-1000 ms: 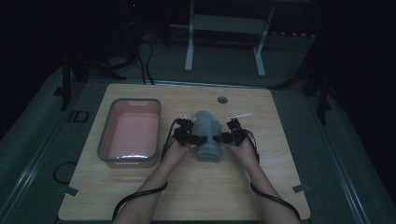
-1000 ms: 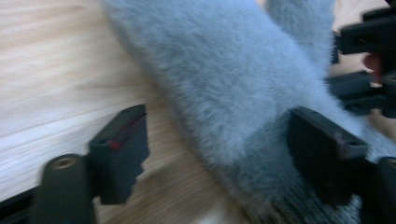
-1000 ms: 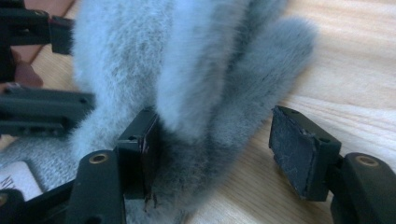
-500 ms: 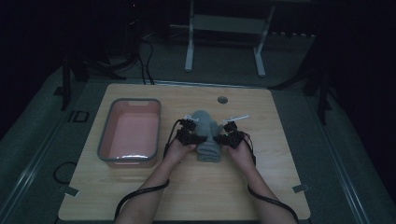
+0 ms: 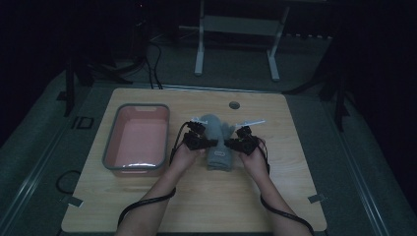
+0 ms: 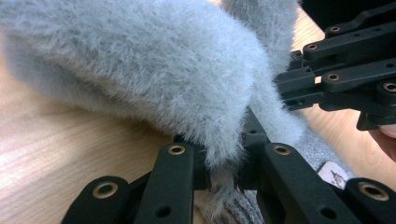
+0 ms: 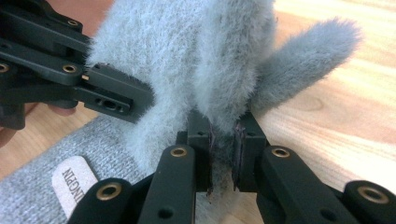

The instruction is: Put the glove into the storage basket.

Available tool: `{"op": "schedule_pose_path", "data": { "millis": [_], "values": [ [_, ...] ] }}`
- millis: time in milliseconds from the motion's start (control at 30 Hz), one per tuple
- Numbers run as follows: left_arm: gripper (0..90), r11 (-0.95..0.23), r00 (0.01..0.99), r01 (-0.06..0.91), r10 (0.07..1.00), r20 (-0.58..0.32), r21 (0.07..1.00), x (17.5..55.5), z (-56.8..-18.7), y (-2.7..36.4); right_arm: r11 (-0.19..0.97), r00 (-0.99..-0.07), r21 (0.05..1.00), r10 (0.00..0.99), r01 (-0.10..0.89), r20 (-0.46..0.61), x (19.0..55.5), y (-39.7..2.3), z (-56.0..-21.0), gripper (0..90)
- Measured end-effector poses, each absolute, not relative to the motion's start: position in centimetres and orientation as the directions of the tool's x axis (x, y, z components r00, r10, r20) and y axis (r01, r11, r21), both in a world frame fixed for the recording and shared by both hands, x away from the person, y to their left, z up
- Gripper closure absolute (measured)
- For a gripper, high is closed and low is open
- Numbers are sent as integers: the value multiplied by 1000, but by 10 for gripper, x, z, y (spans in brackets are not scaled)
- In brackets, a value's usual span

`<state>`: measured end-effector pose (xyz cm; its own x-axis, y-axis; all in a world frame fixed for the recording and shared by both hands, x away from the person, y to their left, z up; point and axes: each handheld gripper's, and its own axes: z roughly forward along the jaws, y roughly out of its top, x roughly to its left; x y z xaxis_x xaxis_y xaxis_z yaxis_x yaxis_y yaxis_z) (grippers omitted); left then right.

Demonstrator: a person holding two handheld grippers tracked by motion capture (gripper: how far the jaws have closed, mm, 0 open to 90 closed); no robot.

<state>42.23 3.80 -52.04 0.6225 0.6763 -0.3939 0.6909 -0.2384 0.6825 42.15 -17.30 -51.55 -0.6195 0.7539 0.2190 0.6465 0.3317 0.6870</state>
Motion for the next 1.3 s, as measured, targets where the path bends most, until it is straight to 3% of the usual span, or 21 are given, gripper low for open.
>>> {"op": "schedule_pose_path", "data": {
  "millis": [733,1300],
  "values": [
    [803,-285,681,617,661,-316,733,413,-443,81,326,-661,751,725,574,191,410,-138,-441,811],
    [803,-280,665,620,683,-301,733,404,-416,129,353,-705,765,687,538,179,406,-91,-415,813]
  ]
}}
